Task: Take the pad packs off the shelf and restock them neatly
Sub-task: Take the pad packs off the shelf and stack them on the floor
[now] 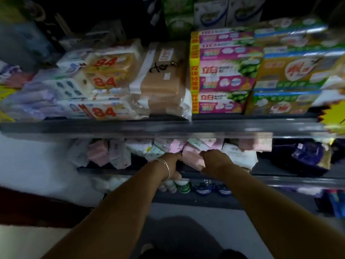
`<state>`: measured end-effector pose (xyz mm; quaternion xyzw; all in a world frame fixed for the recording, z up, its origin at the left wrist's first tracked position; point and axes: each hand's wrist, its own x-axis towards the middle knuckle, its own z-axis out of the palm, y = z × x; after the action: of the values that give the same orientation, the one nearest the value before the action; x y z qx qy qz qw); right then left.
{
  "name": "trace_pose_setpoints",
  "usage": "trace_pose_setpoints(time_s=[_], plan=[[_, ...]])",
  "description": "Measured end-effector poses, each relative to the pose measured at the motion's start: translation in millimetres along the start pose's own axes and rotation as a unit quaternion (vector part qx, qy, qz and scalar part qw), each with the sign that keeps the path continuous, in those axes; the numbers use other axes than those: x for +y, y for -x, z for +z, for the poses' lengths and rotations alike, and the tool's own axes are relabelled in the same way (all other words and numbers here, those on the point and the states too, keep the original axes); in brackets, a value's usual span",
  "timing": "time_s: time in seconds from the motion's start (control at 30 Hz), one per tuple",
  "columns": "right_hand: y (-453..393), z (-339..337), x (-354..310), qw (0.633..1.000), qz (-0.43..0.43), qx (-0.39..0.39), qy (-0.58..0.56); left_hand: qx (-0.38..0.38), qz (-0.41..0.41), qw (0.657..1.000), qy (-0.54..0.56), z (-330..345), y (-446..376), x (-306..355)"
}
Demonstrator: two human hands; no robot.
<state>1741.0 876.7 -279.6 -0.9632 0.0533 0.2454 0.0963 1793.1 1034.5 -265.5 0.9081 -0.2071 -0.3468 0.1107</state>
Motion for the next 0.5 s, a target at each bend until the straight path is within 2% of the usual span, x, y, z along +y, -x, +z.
trace_pose_setpoints(time_s=[0.1,0.2,0.37,0.5], plan=[[-16,18,-24,1.0,0.022,0.01,0.016,-0.021,0.036,0.999,-0.031,2,-16,-32],[-33,31,-37,0.998,0.017,0.059,0.003,-0.021,0.045,0.997,-0.051,1,-35,-57],[-80,53,-41,0.977,-0.046,0.207,-0.035,-0.031,0.041,0.995,-0.084,0,-83,-86],[-105,76,-39,0.951,-0.067,0.298,0.041,-0.033,0.03,0.994,-0.102,-6,-101,-88]])
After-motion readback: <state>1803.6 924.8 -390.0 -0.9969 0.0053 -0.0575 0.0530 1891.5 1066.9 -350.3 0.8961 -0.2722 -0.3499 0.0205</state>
